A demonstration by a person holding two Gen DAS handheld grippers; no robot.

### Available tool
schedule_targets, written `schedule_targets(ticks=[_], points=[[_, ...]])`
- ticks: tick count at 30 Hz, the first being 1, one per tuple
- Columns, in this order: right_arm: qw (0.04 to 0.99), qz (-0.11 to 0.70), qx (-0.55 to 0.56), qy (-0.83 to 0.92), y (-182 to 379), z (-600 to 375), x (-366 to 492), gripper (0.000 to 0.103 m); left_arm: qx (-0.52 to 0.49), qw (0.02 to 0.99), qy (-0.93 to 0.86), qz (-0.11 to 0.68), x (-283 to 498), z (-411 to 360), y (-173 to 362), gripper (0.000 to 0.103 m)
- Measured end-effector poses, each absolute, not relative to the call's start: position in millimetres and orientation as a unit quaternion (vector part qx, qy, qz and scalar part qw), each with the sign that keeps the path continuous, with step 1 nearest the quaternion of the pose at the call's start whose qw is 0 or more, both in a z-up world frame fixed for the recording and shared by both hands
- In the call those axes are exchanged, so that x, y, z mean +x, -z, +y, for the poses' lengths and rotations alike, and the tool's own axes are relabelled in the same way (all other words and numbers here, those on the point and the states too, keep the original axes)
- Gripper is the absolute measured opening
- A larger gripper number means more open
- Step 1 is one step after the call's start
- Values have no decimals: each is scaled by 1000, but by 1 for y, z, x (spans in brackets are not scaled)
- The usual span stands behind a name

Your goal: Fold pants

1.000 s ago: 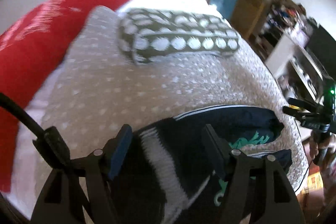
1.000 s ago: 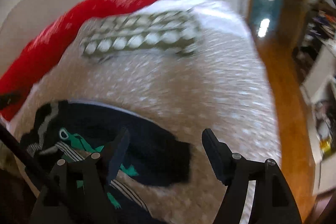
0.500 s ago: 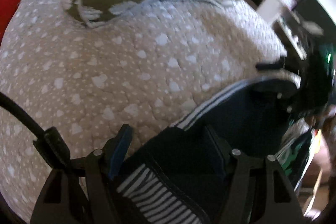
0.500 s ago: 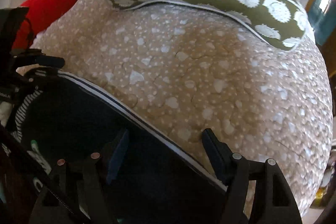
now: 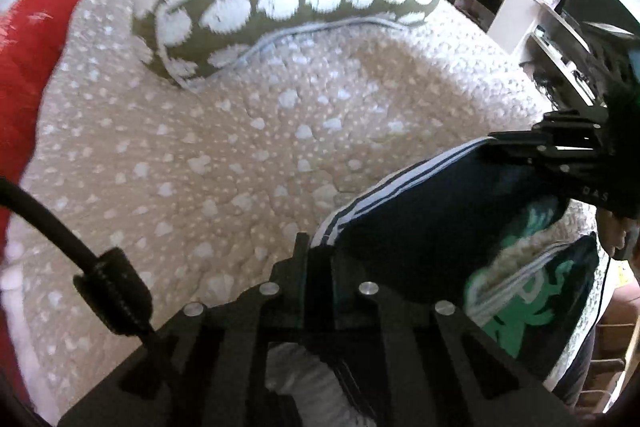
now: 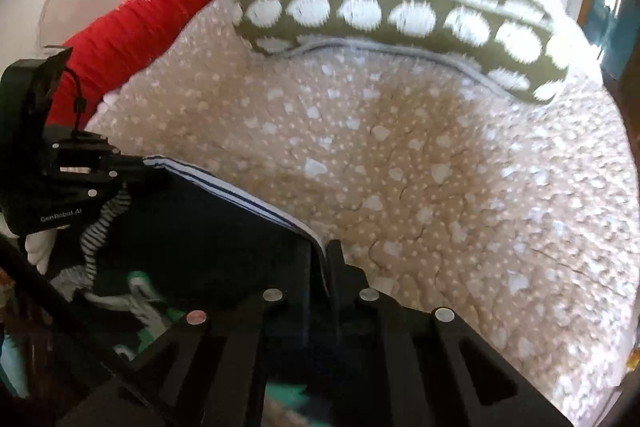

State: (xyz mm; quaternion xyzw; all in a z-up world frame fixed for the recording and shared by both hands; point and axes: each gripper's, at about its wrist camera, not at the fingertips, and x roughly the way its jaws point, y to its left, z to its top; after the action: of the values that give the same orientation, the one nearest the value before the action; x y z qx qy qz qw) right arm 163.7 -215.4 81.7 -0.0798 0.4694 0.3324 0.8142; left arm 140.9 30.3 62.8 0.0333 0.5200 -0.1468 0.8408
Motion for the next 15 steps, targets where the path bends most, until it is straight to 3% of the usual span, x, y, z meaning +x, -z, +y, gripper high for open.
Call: schedule_targets(ticks=[8,15], points=[[845,417,-108,-318,-129,-224,93,6,40,872,129,471,75,31,-116,8],[839,417,-88,-338,-120,-239,20,5,45,887,122,443,-1,18,-122,8]])
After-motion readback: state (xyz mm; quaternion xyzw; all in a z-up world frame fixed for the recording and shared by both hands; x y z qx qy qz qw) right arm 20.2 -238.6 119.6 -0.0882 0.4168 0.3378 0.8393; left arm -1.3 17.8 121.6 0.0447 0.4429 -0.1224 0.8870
